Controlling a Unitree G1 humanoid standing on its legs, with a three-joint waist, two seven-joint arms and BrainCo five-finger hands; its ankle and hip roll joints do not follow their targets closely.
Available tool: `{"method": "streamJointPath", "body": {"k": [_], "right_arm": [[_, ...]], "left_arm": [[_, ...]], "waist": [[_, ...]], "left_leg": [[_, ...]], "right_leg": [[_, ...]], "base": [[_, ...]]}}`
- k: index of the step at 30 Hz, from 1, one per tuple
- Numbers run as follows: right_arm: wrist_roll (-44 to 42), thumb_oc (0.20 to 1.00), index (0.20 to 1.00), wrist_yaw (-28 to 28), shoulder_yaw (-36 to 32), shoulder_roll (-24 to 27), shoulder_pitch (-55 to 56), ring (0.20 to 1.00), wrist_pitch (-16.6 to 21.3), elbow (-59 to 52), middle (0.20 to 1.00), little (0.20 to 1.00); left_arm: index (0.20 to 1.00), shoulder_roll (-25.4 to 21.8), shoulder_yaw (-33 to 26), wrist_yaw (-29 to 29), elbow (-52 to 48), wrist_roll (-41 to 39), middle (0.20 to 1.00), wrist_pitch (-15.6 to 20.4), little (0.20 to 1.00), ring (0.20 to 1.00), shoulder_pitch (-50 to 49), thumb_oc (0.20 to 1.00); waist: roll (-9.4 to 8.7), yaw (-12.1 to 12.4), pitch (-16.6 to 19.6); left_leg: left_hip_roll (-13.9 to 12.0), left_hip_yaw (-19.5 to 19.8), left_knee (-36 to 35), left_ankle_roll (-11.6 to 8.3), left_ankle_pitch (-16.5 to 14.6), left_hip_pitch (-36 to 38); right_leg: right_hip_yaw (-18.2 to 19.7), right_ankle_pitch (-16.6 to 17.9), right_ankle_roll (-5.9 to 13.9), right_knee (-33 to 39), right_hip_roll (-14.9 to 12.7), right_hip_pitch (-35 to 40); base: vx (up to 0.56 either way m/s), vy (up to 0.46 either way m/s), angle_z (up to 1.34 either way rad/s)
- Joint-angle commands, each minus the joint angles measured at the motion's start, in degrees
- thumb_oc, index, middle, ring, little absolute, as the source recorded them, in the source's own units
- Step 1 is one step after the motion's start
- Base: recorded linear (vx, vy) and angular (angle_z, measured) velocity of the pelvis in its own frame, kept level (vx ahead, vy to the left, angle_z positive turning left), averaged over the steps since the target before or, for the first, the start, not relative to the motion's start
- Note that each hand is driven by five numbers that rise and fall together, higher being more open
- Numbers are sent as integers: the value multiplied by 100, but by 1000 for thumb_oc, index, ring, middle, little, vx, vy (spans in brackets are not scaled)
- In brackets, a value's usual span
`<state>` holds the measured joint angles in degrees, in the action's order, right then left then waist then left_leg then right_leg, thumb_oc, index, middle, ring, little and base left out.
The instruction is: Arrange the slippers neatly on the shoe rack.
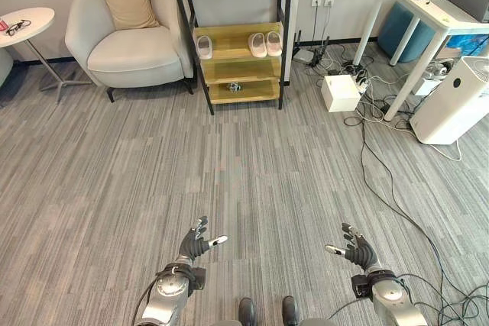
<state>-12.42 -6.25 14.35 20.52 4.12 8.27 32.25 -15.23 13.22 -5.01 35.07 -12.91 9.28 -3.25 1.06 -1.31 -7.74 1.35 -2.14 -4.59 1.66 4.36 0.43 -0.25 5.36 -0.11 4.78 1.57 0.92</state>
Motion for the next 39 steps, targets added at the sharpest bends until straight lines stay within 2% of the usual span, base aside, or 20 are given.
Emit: {"method": "streamJointPath", "body": {"k": [1, 17, 24, 29, 31, 35, 39], "right_arm": [[8, 1000, 1000, -81, -205, -53, -94, 1000, 179, -280, 1000, 1000], [-69, 1000, 1000, -70, -229, -185, 11, 1000, 114, -130, 1000, 1000], [-70, 1000, 1000, -61, -278, -191, 2, 1000, 130, -27, 1000, 1000], [-210, 1000, 1000, -47, -439, -185, -66, 1000, 136, 115, 1000, 1000], [-155, 1000, 1000, -33, -511, -159, 64, 1000, 115, 121, 1000, 1000], [-90, 1000, 1000, 74, -388, -95, 93, 1000, 87, 65, 1000, 1000], [-152, 1000, 1000, 104, -343, -89, 126, 1000, 97, 10, 1000, 1000]], "left_arm": [[1000, 22, -166, -93, 212, -158, 1000, 129, 1000, 1000, 197, 1000], [1000, 102, -165, -43, 189, -396, 1000, 58, 1000, 1000, 121, 1000], [1000, 52, -307, -30, -8, -632, 1000, 150, 1000, 1000, 81, 1000], [1000, -71, -386, -20, -87, -653, 1000, 225, 1000, 1000, 152, 1000], [1000, -65, -456, 46, -146, -586, 1000, 194, 1000, 1000, -34, 1000], [1000, -24, -483, 59, -136, -573, 1000, 165, 1000, 1000, -134, 1000], [1000, -25, -423, 4, -124, -469, 1000, 137, 1000, 1000, -87, 1000]], "waist": [[-232, -40, -18], [-247, -51, 124], [-233, -54, 133], [-214, -88, 44], [-170, -124, 115], [-173, -98, 69], [-201, -120, 40]], "left_leg": [[-195, 213, -41, -283, -686, 356], [-171, 232, -41, -247, -752, 478], [-142, 277, -41, -234, -752, 480], [-134, 163, -41, -347, -566, 308], [-184, 106, -41, -359, -640, 288], [-128, 179, -41, -271, -718, 386], [-128, 153, -41, -262, -746, 439]], "right_leg": [[278, -753, 594, 22, -462, 291], [271, -778, 589, 22, -466, 405], [253, -776, 584, 22, -482, 438], [85, -694, 619, 22, -554, 348], [39, -715, 624, 22, -543, 333], [176, -715, 625, 22, -548, 376], [246, -743, 613, 22, -540, 398]], "base": [[20, 3, -5], [13, 3, -1], [0, 0, 0], [-47, -5, 9], [-21, -7, 12], [6, 8, 0], [42, 6, -7]]}}
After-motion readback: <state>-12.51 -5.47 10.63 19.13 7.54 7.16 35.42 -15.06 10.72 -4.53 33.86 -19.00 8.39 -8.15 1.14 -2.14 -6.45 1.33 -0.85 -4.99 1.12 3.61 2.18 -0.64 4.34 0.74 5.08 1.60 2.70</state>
